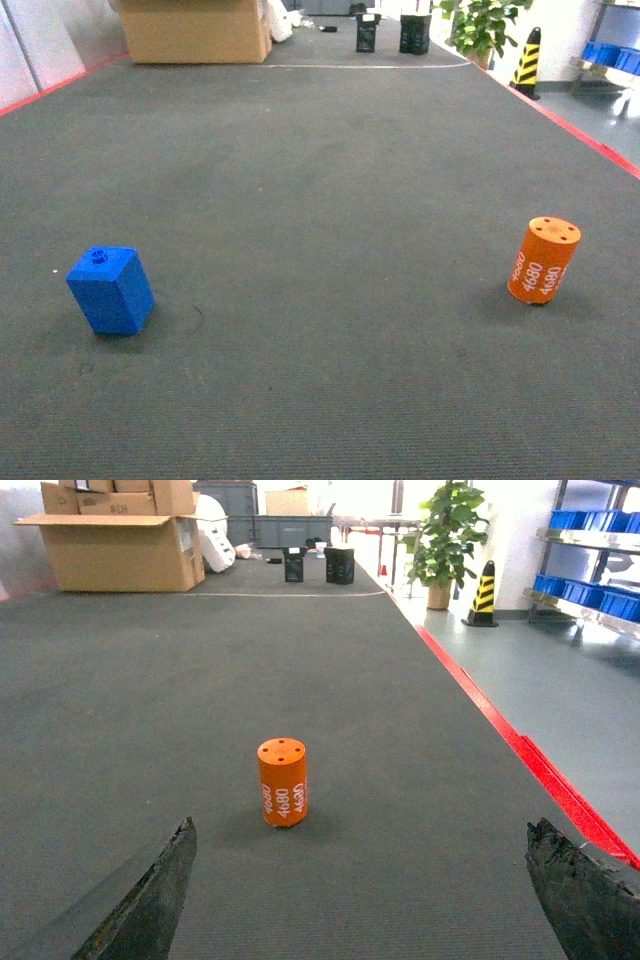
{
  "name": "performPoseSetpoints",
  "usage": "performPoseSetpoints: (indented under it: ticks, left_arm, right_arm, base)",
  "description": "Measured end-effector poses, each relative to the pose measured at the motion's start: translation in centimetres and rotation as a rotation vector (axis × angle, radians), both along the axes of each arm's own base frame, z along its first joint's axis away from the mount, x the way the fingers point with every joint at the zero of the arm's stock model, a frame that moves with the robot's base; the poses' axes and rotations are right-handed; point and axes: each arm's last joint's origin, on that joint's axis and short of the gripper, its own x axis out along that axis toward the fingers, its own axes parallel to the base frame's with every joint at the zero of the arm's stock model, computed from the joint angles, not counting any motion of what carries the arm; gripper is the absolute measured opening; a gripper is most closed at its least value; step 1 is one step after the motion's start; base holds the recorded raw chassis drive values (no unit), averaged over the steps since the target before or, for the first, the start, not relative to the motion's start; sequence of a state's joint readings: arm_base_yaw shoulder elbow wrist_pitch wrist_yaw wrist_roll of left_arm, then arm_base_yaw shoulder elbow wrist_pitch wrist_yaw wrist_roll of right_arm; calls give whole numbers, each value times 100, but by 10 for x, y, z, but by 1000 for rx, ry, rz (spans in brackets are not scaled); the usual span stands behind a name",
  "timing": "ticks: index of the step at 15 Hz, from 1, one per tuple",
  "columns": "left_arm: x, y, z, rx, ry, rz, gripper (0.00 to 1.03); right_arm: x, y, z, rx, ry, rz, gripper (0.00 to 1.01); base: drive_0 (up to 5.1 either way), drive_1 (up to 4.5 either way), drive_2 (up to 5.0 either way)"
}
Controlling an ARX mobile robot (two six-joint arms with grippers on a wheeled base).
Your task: Sort blue parts and orange caps into right shelf containers
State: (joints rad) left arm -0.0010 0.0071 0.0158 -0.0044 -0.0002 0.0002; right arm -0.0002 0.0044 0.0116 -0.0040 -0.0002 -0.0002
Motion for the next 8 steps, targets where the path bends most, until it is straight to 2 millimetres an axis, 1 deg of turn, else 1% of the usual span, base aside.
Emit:
performPoseSetpoints:
  ticks: [8]
  left_arm:
    - [0, 0, 0, 0, 0, 0, 98]
  right_arm:
    - [0, 0, 0, 0, 0, 0, 98]
  base:
    - [0, 0, 0]
